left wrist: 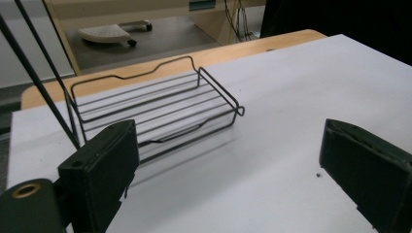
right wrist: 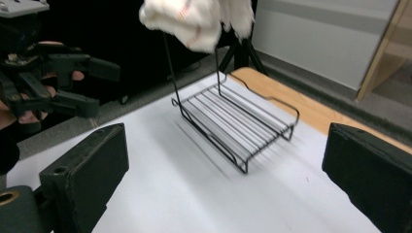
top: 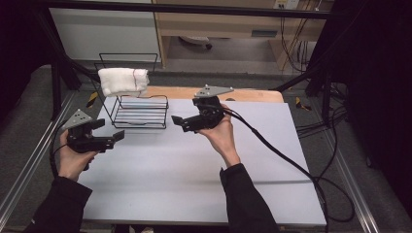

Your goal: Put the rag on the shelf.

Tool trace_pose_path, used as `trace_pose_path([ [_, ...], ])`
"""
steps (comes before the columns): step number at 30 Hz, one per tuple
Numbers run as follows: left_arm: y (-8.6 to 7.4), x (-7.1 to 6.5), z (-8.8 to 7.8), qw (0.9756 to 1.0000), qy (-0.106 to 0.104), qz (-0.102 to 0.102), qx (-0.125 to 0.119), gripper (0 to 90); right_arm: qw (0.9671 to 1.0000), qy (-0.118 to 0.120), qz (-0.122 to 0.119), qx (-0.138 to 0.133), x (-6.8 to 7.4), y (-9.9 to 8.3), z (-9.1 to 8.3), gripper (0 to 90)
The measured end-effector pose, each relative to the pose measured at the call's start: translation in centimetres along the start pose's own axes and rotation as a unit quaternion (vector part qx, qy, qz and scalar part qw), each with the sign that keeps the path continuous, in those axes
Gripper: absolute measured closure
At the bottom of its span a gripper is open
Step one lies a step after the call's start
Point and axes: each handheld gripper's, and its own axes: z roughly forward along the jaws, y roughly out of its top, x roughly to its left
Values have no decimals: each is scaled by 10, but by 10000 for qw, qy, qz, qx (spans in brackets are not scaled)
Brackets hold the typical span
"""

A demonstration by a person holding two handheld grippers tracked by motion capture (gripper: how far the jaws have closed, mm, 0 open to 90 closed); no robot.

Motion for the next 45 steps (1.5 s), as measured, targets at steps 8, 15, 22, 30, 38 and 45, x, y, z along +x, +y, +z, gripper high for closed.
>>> trace_pose_path([
  [8,-23,-12,10,9998,-91,75,178,58,9997,44,204,121,-18,-39,-21,21],
  [15,-43,-22,17,9990,-216,174,346,58,9995,54,174,258,-29,-71,-42,12],
  [22,-61,-28,19,9981,-345,160,479,60,9990,39,255,373,-39,-105,-58,7],
  [30,-76,-31,20,9970,-428,188,613,60,9981,-49,457,422,-53,-141,-78,5],
  [38,-81,-31,22,9962,-452,248,707,60,9964,-238,577,567,-67,-173,-99,4],
  [45,-84,-33,24,9956,-474,308,750,60,9942,-368,721,709,-75,-199,-119,4],
])
